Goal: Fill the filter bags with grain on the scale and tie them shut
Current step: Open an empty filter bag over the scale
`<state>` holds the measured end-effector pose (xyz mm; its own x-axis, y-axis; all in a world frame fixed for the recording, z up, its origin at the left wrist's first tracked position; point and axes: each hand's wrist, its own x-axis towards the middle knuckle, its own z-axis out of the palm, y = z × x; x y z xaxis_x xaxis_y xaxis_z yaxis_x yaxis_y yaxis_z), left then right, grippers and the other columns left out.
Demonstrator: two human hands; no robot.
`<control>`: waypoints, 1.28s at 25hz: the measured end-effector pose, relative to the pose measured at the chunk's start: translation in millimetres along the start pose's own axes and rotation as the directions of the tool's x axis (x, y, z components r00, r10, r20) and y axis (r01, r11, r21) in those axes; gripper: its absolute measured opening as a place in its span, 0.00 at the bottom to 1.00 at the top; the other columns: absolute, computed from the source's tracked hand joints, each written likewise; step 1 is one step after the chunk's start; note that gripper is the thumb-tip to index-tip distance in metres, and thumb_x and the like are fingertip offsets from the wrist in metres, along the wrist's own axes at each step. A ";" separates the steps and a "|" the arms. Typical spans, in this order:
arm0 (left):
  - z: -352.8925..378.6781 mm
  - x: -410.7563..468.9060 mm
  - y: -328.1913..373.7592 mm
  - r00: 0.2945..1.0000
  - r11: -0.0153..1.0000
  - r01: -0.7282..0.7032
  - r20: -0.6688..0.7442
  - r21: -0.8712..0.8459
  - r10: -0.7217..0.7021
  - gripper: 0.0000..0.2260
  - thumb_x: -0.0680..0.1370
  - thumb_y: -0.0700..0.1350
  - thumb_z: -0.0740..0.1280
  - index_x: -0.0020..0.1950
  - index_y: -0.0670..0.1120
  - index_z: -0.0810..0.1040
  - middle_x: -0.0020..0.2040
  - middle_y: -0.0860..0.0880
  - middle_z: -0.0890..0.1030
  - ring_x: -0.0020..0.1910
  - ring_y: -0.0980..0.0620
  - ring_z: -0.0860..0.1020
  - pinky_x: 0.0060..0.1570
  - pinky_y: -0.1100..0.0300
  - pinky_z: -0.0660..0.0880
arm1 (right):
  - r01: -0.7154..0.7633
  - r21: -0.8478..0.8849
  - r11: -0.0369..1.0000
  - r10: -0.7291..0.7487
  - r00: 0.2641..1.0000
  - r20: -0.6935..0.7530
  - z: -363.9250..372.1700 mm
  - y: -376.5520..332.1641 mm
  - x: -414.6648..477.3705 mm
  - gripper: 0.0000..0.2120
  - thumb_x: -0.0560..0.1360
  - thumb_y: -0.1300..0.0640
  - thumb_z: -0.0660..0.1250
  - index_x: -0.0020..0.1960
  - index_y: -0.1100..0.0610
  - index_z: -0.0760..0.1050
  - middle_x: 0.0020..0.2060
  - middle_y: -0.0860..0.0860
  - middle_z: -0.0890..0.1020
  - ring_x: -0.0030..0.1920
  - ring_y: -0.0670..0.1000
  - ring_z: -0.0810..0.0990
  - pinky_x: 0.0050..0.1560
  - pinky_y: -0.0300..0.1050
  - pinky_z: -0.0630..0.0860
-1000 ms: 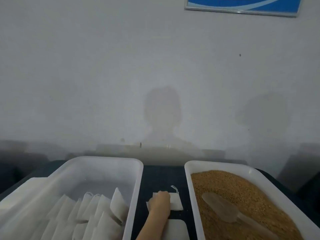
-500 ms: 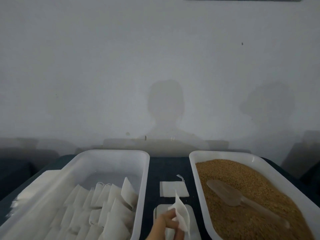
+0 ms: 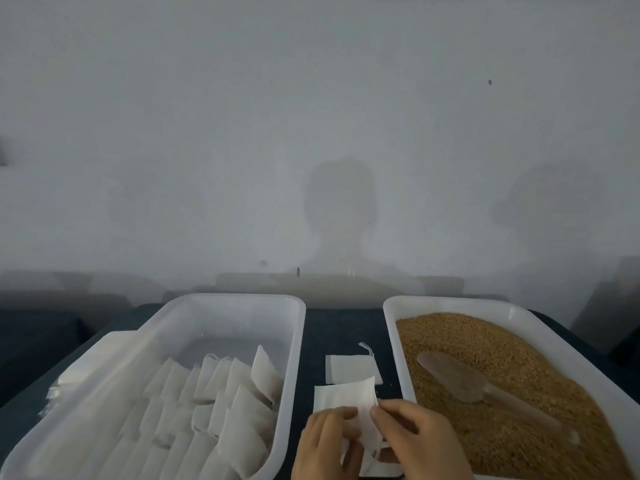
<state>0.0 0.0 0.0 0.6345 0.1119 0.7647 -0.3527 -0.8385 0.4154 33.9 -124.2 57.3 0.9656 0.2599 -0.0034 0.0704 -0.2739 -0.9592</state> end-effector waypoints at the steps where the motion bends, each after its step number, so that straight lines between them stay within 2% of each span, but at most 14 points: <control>1: -1.2 2.6 0.8 0.996 0.998 0.044 0.082 -0.033 -0.042 0.25 0.51 0.40 0.84 0.38 0.55 0.76 0.43 0.63 0.80 0.50 0.61 0.75 0.41 0.73 0.75 | -0.031 0.017 0.999 0.031 1.000 -0.003 -2.2 -1.8 1.2 0.03 0.74 0.57 0.69 0.44 0.51 0.80 0.39 0.48 0.83 0.42 0.47 0.81 0.36 0.35 0.79; 3: -1.4 4.9 5.8 0.954 0.952 0.281 0.142 -0.118 -0.264 0.23 0.63 0.46 0.81 0.45 0.60 0.69 0.48 0.71 0.72 0.49 0.62 0.75 0.47 0.80 0.69 | -0.030 -0.035 0.999 0.029 0.999 -0.024 -6.2 0.5 5.3 0.03 0.73 0.55 0.70 0.43 0.52 0.82 0.35 0.48 0.83 0.39 0.46 0.81 0.36 0.36 0.78; 5: -3.0 1.5 15.0 0.823 0.809 0.547 0.319 -0.216 -0.471 0.19 0.69 0.51 0.76 0.49 0.61 0.68 0.49 0.70 0.72 0.47 0.67 0.75 0.48 0.81 0.67 | -0.019 -0.037 0.999 0.018 1.000 -0.024 -7.5 1.6 5.7 0.02 0.72 0.54 0.72 0.41 0.51 0.82 0.32 0.47 0.83 0.35 0.45 0.81 0.34 0.34 0.76; 8: -3.6 -2.8 21.5 0.759 0.673 0.652 0.303 -0.351 -0.577 0.14 0.69 0.47 0.77 0.49 0.55 0.75 0.43 0.59 0.83 0.46 0.66 0.80 0.48 0.73 0.74 | -0.109 0.111 0.988 0.104 0.993 0.052 -1.1 3.5 6.1 0.04 0.69 0.56 0.74 0.38 0.56 0.82 0.29 0.49 0.83 0.32 0.45 0.82 0.34 0.35 0.77; 11: -6.5 1.0 23.8 0.673 0.565 0.738 0.341 -0.368 -0.657 0.05 0.72 0.44 0.74 0.43 0.51 0.79 0.38 0.59 0.84 0.40 0.63 0.81 0.42 0.71 0.75 | -0.290 0.413 0.863 0.213 0.951 0.222 1.3 6.4 5.8 0.08 0.66 0.57 0.73 0.35 0.63 0.80 0.31 0.58 0.82 0.36 0.54 0.82 0.41 0.47 0.80; 13: -7.1 1.9 23.0 0.664 0.551 0.745 0.340 -0.376 -0.666 0.02 0.74 0.44 0.72 0.42 0.50 0.81 0.38 0.57 0.84 0.41 0.60 0.82 0.44 0.67 0.77 | -0.345 0.503 0.793 0.219 0.931 0.293 -0.4 7.2 4.2 0.08 0.66 0.58 0.71 0.35 0.63 0.82 0.35 0.61 0.83 0.38 0.56 0.82 0.41 0.48 0.80; 16: -9.2 3.6 23.9 0.626 0.464 0.764 0.340 -0.448 -0.702 0.02 0.75 0.45 0.71 0.44 0.47 0.82 0.38 0.52 0.84 0.41 0.55 0.83 0.48 0.58 0.80 | -0.286 0.423 0.860 0.214 0.954 0.209 2.9 8.0 2.6 0.06 0.71 0.60 0.70 0.38 0.59 0.84 0.41 0.59 0.85 0.41 0.54 0.84 0.40 0.44 0.80; 18: -7.6 4.0 25.1 0.596 0.424 0.779 0.338 -0.461 -0.728 0.06 0.75 0.47 0.70 0.44 0.45 0.81 0.38 0.49 0.85 0.41 0.52 0.83 0.48 0.55 0.80 | -0.202 0.273 0.940 0.179 0.978 0.110 6.1 5.1 0.8 0.08 0.73 0.60 0.70 0.37 0.55 0.85 0.38 0.54 0.85 0.41 0.50 0.84 0.40 0.41 0.80; 21: -6.2 5.7 25.7 0.542 0.370 0.814 0.355 -0.448 -0.762 0.07 0.78 0.47 0.68 0.44 0.44 0.81 0.38 0.48 0.84 0.42 0.50 0.83 0.47 0.52 0.81 | -0.078 0.065 0.995 0.073 0.994 0.084 6.0 0.9 -3.5 0.07 0.74 0.57 0.69 0.39 0.49 0.84 0.35 0.46 0.85 0.40 0.44 0.83 0.40 0.35 0.78; 23: -7.6 7.2 25.0 0.534 0.390 0.825 0.340 -0.408 -0.774 0.08 0.79 0.46 0.67 0.42 0.44 0.80 0.38 0.48 0.84 0.42 0.52 0.82 0.48 0.54 0.80 | 0.025 -0.044 0.999 -0.023 0.999 0.042 7.4 1.2 -5.7 0.06 0.74 0.55 0.69 0.40 0.47 0.82 0.34 0.43 0.84 0.39 0.41 0.81 0.41 0.32 0.76; 26: -11.1 11.0 26.6 0.609 0.571 0.793 0.221 -0.213 -0.762 0.08 0.77 0.45 0.67 0.38 0.48 0.76 0.35 0.53 0.79 0.36 0.58 0.77 0.40 0.72 0.73 | 0.211 -0.341 0.916 -0.275 0.949 -0.151 10.1 7.2 -7.4 0.06 0.75 0.55 0.68 0.43 0.45 0.74 0.32 0.42 0.79 0.35 0.39 0.77 0.37 0.26 0.70; 28: -13.5 14.0 31.0 0.652 0.644 0.758 0.162 -0.104 -0.741 0.10 0.76 0.47 0.68 0.35 0.51 0.72 0.35 0.58 0.76 0.35 0.60 0.75 0.34 0.76 0.68 | 0.321 -0.544 0.775 -0.420 0.905 -0.063 10.0 11.4 -7.6 0.05 0.78 0.57 0.64 0.48 0.47 0.70 0.38 0.43 0.76 0.36 0.41 0.75 0.37 0.26 0.68; 30: -15.4 15.4 34.5 0.696 0.698 0.715 0.132 -0.039 -0.706 0.12 0.76 0.49 0.69 0.35 0.53 0.69 0.40 0.61 0.77 0.41 0.62 0.77 0.43 0.76 0.71 | 0.415 -0.652 0.634 -0.447 0.885 0.128 11.7 15.2 -6.6 0.06 0.79 0.59 0.60 0.52 0.50 0.72 0.48 0.44 0.70 0.43 0.41 0.70 0.39 0.28 0.63; 32: -14.2 14.4 35.0 0.742 0.745 0.667 0.122 -0.028 -0.660 0.12 0.76 0.50 0.68 0.36 0.54 0.67 0.61 0.56 0.78 0.65 0.57 0.73 0.66 0.67 0.67 | 0.431 -0.678 0.595 -0.431 0.884 0.183 12.4 15.9 -6.2 0.08 0.79 0.57 0.59 0.56 0.50 0.73 0.49 0.44 0.64 0.46 0.40 0.67 0.43 0.28 0.61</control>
<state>-12.9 -20.2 32.5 0.7872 0.5710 0.2330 0.1413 -0.5348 0.8331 25.9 -118.7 38.5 0.7771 0.5175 0.3582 0.6277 -0.6793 -0.3803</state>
